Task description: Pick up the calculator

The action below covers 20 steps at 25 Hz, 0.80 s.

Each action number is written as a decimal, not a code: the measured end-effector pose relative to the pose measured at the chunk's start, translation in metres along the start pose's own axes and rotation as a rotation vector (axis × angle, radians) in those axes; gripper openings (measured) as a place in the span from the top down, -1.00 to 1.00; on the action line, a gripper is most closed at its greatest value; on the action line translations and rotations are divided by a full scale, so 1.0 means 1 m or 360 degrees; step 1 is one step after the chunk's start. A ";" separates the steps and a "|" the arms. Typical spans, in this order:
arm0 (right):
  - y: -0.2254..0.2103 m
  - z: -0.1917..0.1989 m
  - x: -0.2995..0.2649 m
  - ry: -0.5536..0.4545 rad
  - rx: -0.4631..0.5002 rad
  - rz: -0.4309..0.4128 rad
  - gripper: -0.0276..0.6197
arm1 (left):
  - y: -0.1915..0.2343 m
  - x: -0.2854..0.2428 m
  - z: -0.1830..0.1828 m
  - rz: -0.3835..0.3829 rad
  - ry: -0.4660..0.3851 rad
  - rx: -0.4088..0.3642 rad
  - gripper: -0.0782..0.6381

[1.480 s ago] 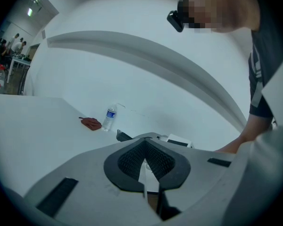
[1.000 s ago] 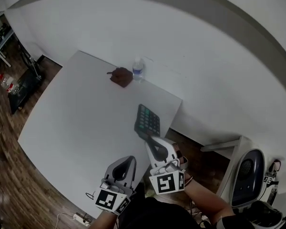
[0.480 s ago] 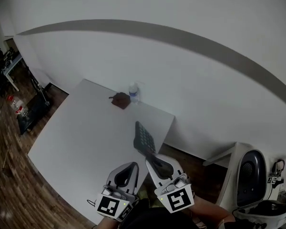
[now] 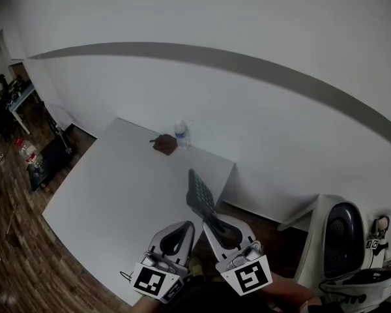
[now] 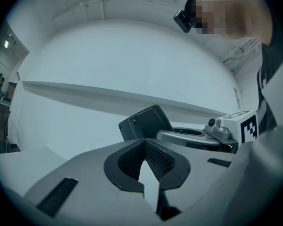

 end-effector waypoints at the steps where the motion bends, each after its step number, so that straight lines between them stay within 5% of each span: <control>1: 0.001 -0.001 0.003 -0.0003 -0.0003 0.0003 0.74 | -0.003 0.001 -0.003 0.0005 -0.0016 -0.0001 0.77; 20: 0.001 -0.012 0.013 -0.0027 -0.0041 0.0015 0.74 | -0.013 0.003 0.003 0.0059 0.0021 -0.0040 0.77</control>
Point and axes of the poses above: the fingertips, and each gripper's own axes: x backward along the fingers, y to its left, z out of its underside, the point moved 4 cm from there along x, backward along the fingers, and after that the axes turned 4 degrees about -x, right-handed, at the moved point
